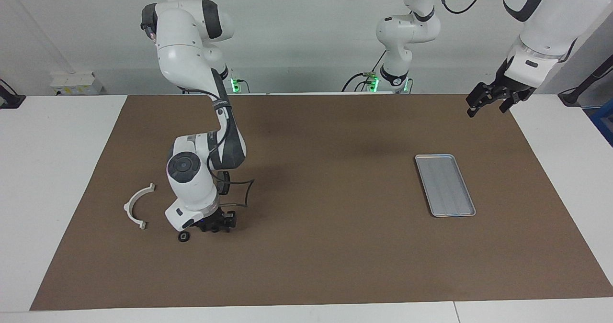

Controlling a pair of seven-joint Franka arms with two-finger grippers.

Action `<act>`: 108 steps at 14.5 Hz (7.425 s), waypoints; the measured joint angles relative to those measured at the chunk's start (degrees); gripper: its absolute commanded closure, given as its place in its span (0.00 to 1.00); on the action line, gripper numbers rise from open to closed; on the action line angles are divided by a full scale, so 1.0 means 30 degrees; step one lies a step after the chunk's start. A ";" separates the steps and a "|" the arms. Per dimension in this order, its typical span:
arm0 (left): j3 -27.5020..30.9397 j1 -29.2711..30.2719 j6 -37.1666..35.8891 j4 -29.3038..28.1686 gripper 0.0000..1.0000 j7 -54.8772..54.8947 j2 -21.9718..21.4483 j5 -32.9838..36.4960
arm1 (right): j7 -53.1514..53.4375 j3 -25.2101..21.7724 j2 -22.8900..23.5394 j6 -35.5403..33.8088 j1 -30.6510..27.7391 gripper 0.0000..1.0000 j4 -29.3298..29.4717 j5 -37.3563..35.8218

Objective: Pick bearing gear from pile to tray
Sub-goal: 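Carry the bearing with the right gripper to mid-table and release, then withdraw the right gripper while the left gripper reaches the bearing, then grasp the dark bearing on the table with the left gripper, then carry the bearing with the left gripper and lower it into the tray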

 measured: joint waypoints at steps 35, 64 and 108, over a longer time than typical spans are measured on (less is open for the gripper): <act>-0.0007 -0.0001 -0.0001 0.0000 0.00 0.0000 0.0000 0.0000 | 1.7989 0.2425 -0.3896 -0.7696 0.8175 1.00 0.4034 0.0659; -0.0335 -0.2393 0.4112 -0.2940 0.00 -0.5466 0.0118 -0.0061 | 1.4381 0.2005 -0.1568 -0.5528 0.6449 0.00 0.4019 -0.1749; 0.0280 -0.4702 0.9980 -0.8241 0.91 -1.2649 0.3043 -0.0036 | -0.3418 0.1959 0.0672 -0.0060 -0.4109 0.04 0.0888 -0.1826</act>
